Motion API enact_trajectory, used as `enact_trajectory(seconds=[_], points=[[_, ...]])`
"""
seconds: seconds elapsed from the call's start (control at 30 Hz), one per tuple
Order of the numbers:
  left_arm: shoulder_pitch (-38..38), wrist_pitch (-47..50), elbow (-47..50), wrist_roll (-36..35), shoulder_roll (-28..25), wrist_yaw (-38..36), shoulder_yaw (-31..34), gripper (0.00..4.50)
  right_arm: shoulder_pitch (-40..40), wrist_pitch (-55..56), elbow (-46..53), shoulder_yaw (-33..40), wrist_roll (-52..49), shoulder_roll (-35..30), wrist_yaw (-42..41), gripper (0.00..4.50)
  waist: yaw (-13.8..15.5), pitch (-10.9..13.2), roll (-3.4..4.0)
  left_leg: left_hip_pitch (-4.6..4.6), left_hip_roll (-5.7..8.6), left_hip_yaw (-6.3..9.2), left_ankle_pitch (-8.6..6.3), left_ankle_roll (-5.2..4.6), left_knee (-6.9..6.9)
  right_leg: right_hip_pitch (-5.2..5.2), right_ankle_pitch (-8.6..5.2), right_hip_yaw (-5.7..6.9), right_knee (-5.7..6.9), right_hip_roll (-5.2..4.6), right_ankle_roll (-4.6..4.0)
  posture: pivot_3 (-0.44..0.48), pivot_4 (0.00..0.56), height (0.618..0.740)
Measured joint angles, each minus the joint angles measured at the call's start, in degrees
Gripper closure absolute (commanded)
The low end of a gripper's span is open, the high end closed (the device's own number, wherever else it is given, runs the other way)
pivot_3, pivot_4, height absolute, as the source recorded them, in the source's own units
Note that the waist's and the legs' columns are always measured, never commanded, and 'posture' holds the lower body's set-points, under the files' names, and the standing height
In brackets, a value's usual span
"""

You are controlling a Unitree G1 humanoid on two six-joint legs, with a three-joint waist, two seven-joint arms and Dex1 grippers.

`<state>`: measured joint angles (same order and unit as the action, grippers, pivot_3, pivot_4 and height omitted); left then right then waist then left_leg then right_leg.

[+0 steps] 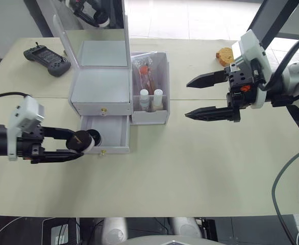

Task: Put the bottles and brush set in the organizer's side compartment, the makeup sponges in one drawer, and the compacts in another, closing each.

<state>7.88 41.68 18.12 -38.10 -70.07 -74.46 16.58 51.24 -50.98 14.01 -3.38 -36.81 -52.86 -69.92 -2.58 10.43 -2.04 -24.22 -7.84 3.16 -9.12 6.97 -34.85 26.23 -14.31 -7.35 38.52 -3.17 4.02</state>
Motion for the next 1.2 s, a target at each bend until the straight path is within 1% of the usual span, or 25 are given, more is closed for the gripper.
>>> enact_trajectory(seconds=[0.07,0.13,0.27,0.43,0.63,0.83,0.9,1.0,1.17,1.2], points=[[1.84,-0.19,1.07,0.28,0.7,1.51,-1.25,1.59,-0.34,-0.03,1.04,0.27,-0.41,-0.12,0.2,0.0,0.02,0.0,0.0,0.0,0.0,0.0,0.0,-0.01,0.0,-0.01,0.04,0.0,0.0,0.0,0.07,0.0,0.15,0.705],[4.77,-0.3,1.45,1.27,2.06,3.57,-3.65,1.59,-1.18,-0.57,2.39,1.09,-0.61,-0.82,0.63,0.0,0.06,0.0,0.0,0.01,0.0,0.0,0.0,-0.01,0.0,-0.01,0.19,0.0,0.0,0.0,0.33,0.0,0.15,0.705],[8.44,-0.48,1.3,4.66,5.13,7.52,-9.32,1.59,-2.2,-1.5,3.64,2.41,-0.71,-1.26,2.77,0.0,0.03,0.0,0.0,0.01,0.0,0.01,0.0,-0.01,-0.02,-0.03,0.2,-0.01,0.0,0.02,0.34,0.0,0.15,0.705],[12.12,-0.48,0.11,8.86,7.65,10.12,-15.74,1.59,-2.33,-2.29,4.58,3.26,-1.71,-1.44,4.68,0.0,0.04,0.0,0.0,0.0,0.01,0.02,0.0,-0.02,-0.02,-0.03,0.2,-0.03,0.0,0.02,0.34,0.0,0.15,0.705],[16.91,-0.67,-2.64,13.12,8.88,10.9,-20.39,1.59,-2.38,-2.28,5.3,3.44,-2.18,-1.63,6.13,0.0,0.1,-0.01,-0.01,-0.01,0.02,0.04,0.0,-0.02,-0.04,-0.06,0.2,-0.04,0.0,0.03,0.35,0.0,0.15,0.705],[18.49,-1.69,-3.94,15.63,10.91,10.6,-23.61,1.59,-2.37,-2.4,5.37,3.72,-2.74,-1.91,6.9,0.0,0.05,-0.01,-0.01,-0.02,0.02,0.06,0.0,-0.03,-0.05,-0.06,0.21,-0.04,0.0,0.03,0.35,0.0,0.15,0.705],[19.36,-1.7,-4.7,16.24,11.56,10.62,-24.02,0.85,-2.37,-3.06,5.7,3.81,-2.85,-2.24,6.96,0.0,0.1,-0.01,-0.01,-0.02,0.03,0.06,0.0,-0.03,-0.05,-0.06,0.21,-0.04,0.0,0.03,0.35,0.0,0.15,0.705],[19.58,-1.7,-5.24,16.81,12.01,10.59,-24.36,0.03,-2.43,-3.96,5.92,3.96,-3.03,-2.62,6.98,0.0,0.04,-0.01,-0.01,-0.02,0.02,0.06,0.0,-0.03,-0.05,-0.06,0.21,-0.04,0.0,0.03,0.35,0.0,0.15,0.705],[19.67,-1.32,-5.18,16.76,11.7,10.01,-23.99,0.03,-3.05,-4.37,6.49,4.29,-4.63,-3.46,6.23,0.0,0.06,-0.01,-0.01,-0.02,0.02,0.06,0.0,-0.03,-0.05,-0.07,0.21,-0.04,0.01,0.03,0.35,0.0,0.15,0.705],[19.21,-0.31,-4.74,15.53,11.64,9.8,-22.58,0.03,-3.17,-4.37,6.48,4.34,-5.11,-3.44,5.92,0.0,0.02,-0.01,-0.01,-0.02,0.02,0.06,0.0,-0.03,-0.05,-0.07,0.21,-0.04,0.01,0.03,0.35,0.0,0.15,0.705]])
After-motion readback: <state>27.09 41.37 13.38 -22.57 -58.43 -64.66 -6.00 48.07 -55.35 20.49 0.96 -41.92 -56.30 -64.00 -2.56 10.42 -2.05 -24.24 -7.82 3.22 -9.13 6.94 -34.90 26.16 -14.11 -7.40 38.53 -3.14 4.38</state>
